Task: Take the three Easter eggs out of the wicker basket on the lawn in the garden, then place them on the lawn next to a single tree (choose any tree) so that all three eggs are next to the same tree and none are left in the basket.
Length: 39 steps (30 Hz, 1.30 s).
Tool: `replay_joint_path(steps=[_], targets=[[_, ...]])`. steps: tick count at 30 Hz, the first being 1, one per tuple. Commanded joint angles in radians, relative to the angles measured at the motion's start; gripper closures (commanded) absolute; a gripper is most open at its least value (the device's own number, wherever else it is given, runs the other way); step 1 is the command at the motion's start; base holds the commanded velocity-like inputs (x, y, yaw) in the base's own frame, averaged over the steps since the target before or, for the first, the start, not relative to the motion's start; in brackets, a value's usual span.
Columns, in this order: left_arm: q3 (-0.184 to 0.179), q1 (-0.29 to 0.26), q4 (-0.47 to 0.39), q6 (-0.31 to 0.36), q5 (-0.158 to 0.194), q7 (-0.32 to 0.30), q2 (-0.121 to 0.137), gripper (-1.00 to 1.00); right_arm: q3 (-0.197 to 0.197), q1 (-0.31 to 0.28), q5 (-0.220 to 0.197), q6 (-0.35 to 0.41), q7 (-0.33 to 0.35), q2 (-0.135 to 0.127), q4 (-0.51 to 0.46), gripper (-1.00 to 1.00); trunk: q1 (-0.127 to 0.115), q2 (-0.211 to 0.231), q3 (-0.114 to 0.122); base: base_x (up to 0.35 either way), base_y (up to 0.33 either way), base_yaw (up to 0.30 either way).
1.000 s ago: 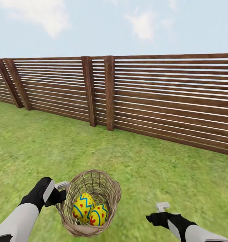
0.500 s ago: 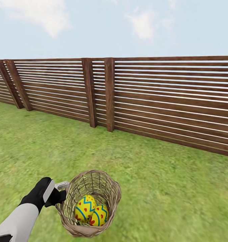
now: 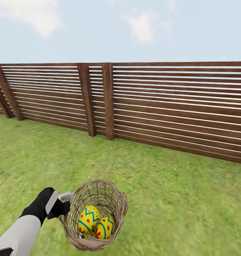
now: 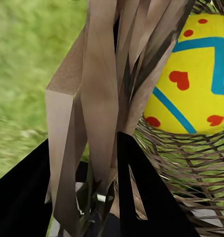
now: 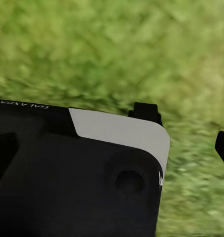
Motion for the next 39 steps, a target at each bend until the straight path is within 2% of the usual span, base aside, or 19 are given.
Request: replay_joint_path(steps=[1, 4, 9, 39], targets=[[0.003, 0.0, -0.001, 0.004, 0.016, 0.005, 0.001, 1.0, -0.004, 0.012, 0.006, -0.037, 0.002, -0.001, 0.004, -1.0, -0.004, 0.007, 0.002, 0.0, 0.0, -0.284], [0.003, 0.0, -0.002, 0.004, 0.016, 0.005, 0.0, 1.0, -0.004, 0.036, 0.005, -0.066, 0.002, 0.0, 0.006, -1.0, -0.015, 0.028, 0.012, 0.0, 0.0, -0.285], [0.003, 0.0, -0.003, 0.004, 0.016, 0.005, 0.0, 1.0, -0.004, 0.043, 0.005, -0.069, 0.002, 0.001, 0.005, -1.0, -0.035, 0.063, 0.029, 0.0, 0.0, -0.285], [0.003, 0.0, -0.006, 0.004, 0.016, 0.005, 0.0, 1.0, -0.004, 0.048, 0.005, -0.069, 0.002, 0.004, 0.007, -1.0, -0.035, 0.063, 0.041, 0.0, 0.0, -0.285]])
